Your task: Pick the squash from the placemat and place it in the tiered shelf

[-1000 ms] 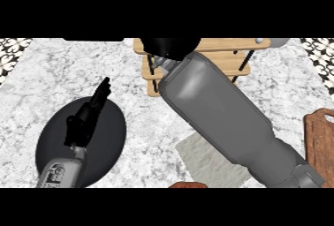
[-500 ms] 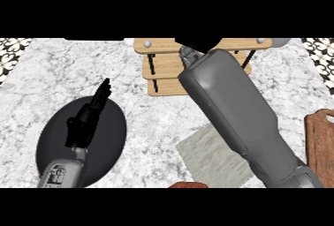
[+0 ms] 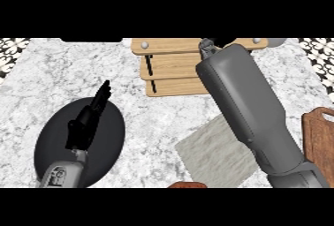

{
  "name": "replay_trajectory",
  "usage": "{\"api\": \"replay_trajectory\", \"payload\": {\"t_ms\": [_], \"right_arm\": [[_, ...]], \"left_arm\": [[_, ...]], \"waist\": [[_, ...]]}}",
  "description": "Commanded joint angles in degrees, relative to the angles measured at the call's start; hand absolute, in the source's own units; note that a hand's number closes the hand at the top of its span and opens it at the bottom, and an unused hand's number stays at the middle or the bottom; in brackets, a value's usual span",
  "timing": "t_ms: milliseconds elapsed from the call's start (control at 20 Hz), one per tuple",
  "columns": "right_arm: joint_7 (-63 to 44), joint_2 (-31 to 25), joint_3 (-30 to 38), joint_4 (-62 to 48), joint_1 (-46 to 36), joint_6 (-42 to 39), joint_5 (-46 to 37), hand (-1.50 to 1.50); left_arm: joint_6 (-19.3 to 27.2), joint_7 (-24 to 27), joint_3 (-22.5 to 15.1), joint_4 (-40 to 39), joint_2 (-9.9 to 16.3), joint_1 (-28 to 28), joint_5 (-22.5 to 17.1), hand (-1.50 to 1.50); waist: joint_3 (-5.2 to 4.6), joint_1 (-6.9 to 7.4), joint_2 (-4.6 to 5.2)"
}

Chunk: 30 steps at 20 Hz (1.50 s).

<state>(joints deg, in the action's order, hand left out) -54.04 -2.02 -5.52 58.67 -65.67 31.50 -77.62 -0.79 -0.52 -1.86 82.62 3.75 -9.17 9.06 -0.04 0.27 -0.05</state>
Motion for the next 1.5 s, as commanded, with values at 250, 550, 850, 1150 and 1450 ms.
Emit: {"api": "replay_trajectory", "payload": {"t_ms": [250, 550, 850, 1150, 1450], "right_arm": [[-7.7, 1.9, 1.6, 3.7, 5.1, 2.1, -6.5, -1.5], [-5.2, 2.0, 4.0, 10.5, 4.5, 2.4, 0.9, -1.5], [-3.1, 2.0, 5.7, 9.5, -0.6, -0.2, 6.6, -1.5], [-6.7, 2.0, 8.9, 20.5, -1.3, 1.5, 6.1, -1.5], [-9.7, -1.0, 14.6, 33.6, 1.8, -1.7, 3.2, -1.5]], "left_arm": [[1.6, -0.5, -0.4, 1.7, -0.7, 0.6, 1.4, 0.0], [-2.1, -1.3, 1.7, 2.5, 1.8, 0.3, -1.8, 0.0], [0.2, 0.8, 0.7, 0.0, -0.1, 0.0, 0.3, 0.0], [0.0, -2.3, -0.5, 2.3, -0.7, 0.7, 0.6, 0.0], [-0.3, -0.2, 0.6, 2.4, 0.2, 2.5, 0.1, 0.0]], "waist": [[0.04, 0.05, 0.0], [0.06, 0.11, -0.1], [0.02, 0.29, 0.07], [0.04, -0.15, -0.21], [0.04, -0.78, -0.36]]}}
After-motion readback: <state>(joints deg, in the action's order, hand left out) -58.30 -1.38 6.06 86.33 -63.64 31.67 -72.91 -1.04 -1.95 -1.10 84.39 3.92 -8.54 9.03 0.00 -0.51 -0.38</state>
